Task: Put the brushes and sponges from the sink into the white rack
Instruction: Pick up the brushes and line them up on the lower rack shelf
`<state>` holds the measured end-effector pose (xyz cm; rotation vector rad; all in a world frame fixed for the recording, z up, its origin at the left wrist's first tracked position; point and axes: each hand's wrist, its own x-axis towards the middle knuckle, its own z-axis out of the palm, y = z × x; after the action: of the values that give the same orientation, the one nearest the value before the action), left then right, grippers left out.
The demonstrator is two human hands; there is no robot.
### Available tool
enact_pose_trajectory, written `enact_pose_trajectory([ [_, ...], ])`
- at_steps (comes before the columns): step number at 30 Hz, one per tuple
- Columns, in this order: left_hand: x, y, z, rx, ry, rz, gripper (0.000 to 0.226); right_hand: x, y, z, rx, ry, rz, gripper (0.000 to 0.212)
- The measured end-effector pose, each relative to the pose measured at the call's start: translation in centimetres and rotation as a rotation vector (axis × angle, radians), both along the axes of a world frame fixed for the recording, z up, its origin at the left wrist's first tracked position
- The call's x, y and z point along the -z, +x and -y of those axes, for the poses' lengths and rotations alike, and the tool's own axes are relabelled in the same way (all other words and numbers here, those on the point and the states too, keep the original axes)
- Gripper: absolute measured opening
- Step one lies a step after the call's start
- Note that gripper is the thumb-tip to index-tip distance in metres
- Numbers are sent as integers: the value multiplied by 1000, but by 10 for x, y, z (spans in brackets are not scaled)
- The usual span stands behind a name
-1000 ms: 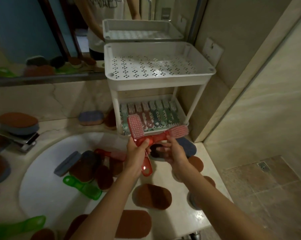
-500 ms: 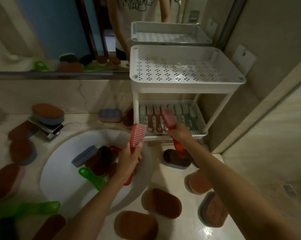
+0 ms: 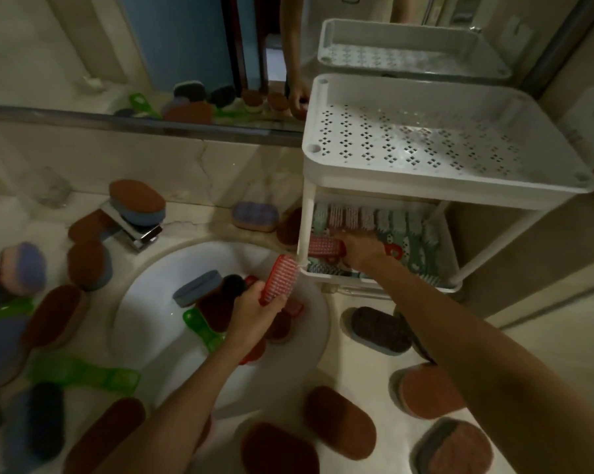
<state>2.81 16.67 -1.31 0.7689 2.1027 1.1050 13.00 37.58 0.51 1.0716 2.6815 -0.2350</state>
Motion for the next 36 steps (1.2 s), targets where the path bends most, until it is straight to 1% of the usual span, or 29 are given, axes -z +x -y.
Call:
enact_pose_trajectory([
  [4,1,2,-3,-13,-3,10,14,6,3,-5,-6,-76,-25,67],
  [8,-2,6,-4,-16,17,26,13,13,7,-6,-1,-177,-41,58],
  [11,-4,4,-4,-19,21,13,18,16,9,-6,52,-256,-79,54],
  [14,-6,4,-3,-4,22,-3,21,18,9,-4,54,-249,-115,51],
  [16,-9,5,-4,-5,41,-15,21,17,10,-2,83,-258,-143,55],
  [18,-14,8,-5,14,68,-33,18,12,13,6,132,-260,-251,54],
  [20,-21,13,-9,31,106,-17,13,4,17,19,175,-211,-449,41],
  [22,-28,19,-14,21,150,17,18,-4,24,35,197,-227,-621,25],
  [23,-32,22,-17,12,177,28,23,-9,29,44,193,-288,-661,21],
  [25,-39,29,-24,-27,254,60,33,-20,39,63,134,-434,-677,22],
  [27,-48,36,-31,-97,323,148,41,-25,49,77,77,-489,-673,21],
  [29,-55,45,-39,-154,362,239,45,-26,58,84,61,-455,-653,25],
  [32,-63,56,-50,-173,390,355,47,-29,68,82,46,-310,-635,29],
  [33,-63,59,-53,-152,400,399,42,-31,71,78,48,-270,-639,28],
  [34,-63,60,-57,-116,401,425,33,-32,75,73,65,-233,-644,28],
  [35,-63,59,-59,-78,377,426,22,-32,78,66,100,-195,-643,28],
  [36,-62,57,-60,-56,334,406,15,-32,80,57,148,-162,-633,26],
])
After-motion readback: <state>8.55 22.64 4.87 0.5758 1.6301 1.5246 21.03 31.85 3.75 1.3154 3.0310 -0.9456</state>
